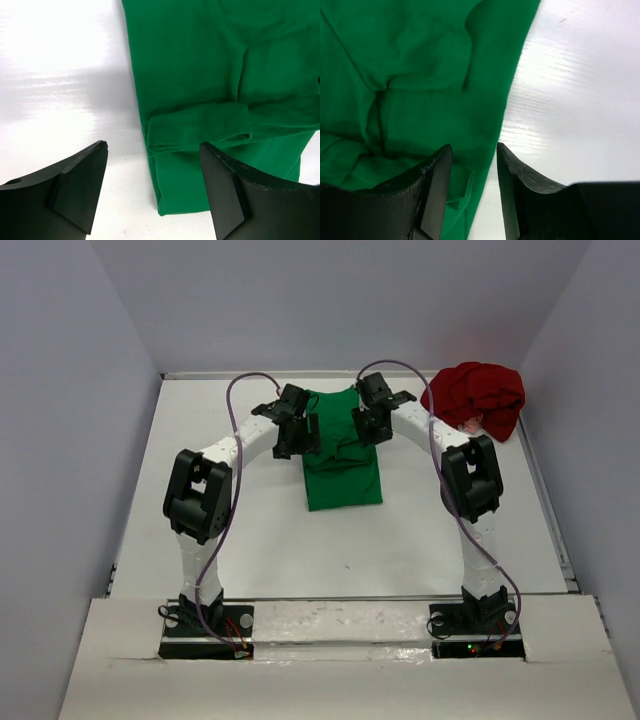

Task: Fold and stack the t-shirts
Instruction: Fold the tshirt

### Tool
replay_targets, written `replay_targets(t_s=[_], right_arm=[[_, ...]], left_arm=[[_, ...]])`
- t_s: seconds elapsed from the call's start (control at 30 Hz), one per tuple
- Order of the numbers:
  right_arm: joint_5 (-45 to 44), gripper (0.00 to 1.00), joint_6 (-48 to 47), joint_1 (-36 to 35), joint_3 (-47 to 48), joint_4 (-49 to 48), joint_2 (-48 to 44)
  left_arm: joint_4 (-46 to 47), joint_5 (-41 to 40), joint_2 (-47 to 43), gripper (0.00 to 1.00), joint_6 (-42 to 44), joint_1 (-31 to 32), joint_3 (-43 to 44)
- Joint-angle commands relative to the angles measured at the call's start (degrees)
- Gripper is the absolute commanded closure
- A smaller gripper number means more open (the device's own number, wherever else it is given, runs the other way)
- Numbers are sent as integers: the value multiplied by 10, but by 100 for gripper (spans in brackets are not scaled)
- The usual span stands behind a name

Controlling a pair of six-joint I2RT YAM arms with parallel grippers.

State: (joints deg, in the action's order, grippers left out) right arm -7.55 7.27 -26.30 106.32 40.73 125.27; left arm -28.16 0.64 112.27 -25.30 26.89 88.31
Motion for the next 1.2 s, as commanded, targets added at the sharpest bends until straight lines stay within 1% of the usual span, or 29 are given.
replay_targets(t_s=[0.0, 0.07, 0.1, 0.2, 0.23, 0.27, 0.3, 0.33, 0.37, 0.4, 0.43, 0.47, 0.57, 0.7, 0.87, 1.17], right_arm=[[-13, 53, -24, 5, 47, -5, -13], [-6, 54, -17, 5, 48, 8, -26], [-1, 54, -15, 5, 41, 12, -48], [3, 54, -4, -8, -21, -3, -95], [0, 54, -2, -9, -33, -4, -118], [5, 54, 5, -17, -46, -1, -129], [15, 59, 9, -24, -71, 1, -136], [21, 65, 15, -30, -85, 5, -143], [14, 72, 24, -35, -102, -1, -162], [11, 81, 26, -41, -117, -5, -169], [-1, 100, 28, -51, -140, -6, -174], [-7, 100, 34, -57, -149, -7, -183], [15, 100, 39, -63, -169, -12, -189], [27, 100, 46, -69, -197, -32, -193], [20, 100, 46, -69, -188, -35, -175], [31, 100, 43, -69, -169, -45, -137]], left_arm=[[-22, -39, -79, 17, 16, 3, 28], [-17, -42, -106, 17, 16, 10, 18], [-16, -40, -114, 17, 16, 13, 13], [-9, -32, -139, 19, 10, 31, -15], [-5, -31, -143, 20, 7, 36, -34], [5, -32, -145, 24, 2, 42, -43], [6, -34, -145, 28, -1, 53, -48], [7, -35, -144, 35, -5, 59, -53], [10, -38, -140, 55, -10, 65, -63], [13, -42, -134, 71, -13, 71, -67], [14, -48, -130, 89, -17, 82, -71], [17, -51, -125, 100, -19, 87, -75], [29, -40, -103, 100, -27, 100, -83], [39, -28, -68, 100, -33, 102, -74], [34, -30, -29, 100, -30, 102, -44], [21, -28, 5, 100, -26, 98, 0]])
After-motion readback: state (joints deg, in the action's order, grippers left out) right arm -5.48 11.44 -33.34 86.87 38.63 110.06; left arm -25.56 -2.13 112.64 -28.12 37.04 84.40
